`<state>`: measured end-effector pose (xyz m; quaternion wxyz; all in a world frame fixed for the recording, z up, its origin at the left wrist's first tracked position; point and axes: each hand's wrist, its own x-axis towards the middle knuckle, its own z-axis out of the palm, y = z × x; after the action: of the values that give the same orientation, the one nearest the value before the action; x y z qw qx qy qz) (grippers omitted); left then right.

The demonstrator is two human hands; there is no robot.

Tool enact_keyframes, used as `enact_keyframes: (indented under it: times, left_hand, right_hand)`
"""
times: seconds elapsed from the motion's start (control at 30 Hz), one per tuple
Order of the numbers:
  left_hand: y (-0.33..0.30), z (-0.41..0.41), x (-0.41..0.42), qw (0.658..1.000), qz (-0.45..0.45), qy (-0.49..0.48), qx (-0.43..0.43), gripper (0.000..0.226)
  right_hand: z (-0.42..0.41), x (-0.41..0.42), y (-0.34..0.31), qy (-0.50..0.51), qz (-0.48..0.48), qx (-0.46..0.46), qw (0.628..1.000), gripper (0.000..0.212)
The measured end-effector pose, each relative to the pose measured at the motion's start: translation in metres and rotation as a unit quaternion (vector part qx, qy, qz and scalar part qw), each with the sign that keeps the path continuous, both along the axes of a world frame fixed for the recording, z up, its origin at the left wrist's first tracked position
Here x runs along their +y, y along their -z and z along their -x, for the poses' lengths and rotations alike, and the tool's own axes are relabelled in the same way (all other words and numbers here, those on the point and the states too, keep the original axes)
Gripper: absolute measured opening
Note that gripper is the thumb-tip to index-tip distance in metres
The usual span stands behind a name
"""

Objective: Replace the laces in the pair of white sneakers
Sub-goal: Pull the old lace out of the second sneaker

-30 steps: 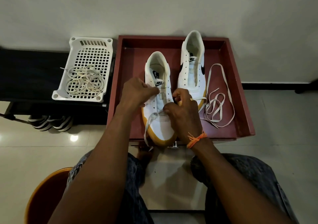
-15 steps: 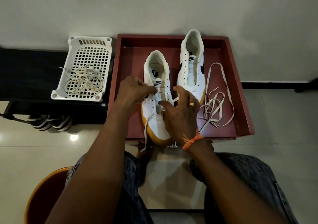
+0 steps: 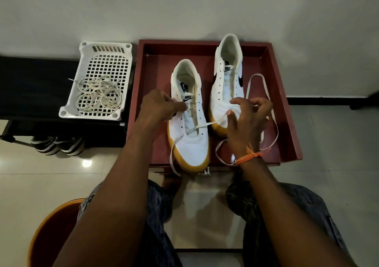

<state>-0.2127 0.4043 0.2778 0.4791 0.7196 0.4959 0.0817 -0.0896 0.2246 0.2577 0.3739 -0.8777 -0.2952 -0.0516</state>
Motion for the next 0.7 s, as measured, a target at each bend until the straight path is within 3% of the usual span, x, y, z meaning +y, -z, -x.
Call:
enact_keyframes:
  times: [0.1, 0.17, 0.47, 0.57, 0.7]
  left_hand:
    - [0.001, 0.0, 0.001, 1.0, -0.008, 0.007, 0.012, 0.04]
    - [0.001, -0.001, 0.002, 1.0, -0.012, 0.013, 0.021, 0.041]
    - [0.001, -0.002, 0.002, 0.999, -0.029, 0.018, 0.037, 0.035]
    - [0.0, -0.001, 0.002, 0.999, -0.028, 0.021, 0.027, 0.033]
    - [0.0, -0.001, 0.002, 0.999, -0.021, 0.014, 0.02, 0.035]
  right_hand:
    - [0.027, 0.013, 0.01, -0.144, 0.091, -0.101, 0.98, 0.022]
    - [0.039, 0.02, 0.018, -0.15, 0.134, -0.113, 0.973, 0.026]
    - [0.046, 0.021, 0.023, -0.179, 0.124, -0.171, 0.961, 0.018]
    - [0.04, 0.021, 0.02, -0.141, 0.078, -0.181, 0.97, 0.004]
    - [0.018, 0.012, 0.006, 0.019, 0.002, -0.048, 0.999, 0.006]
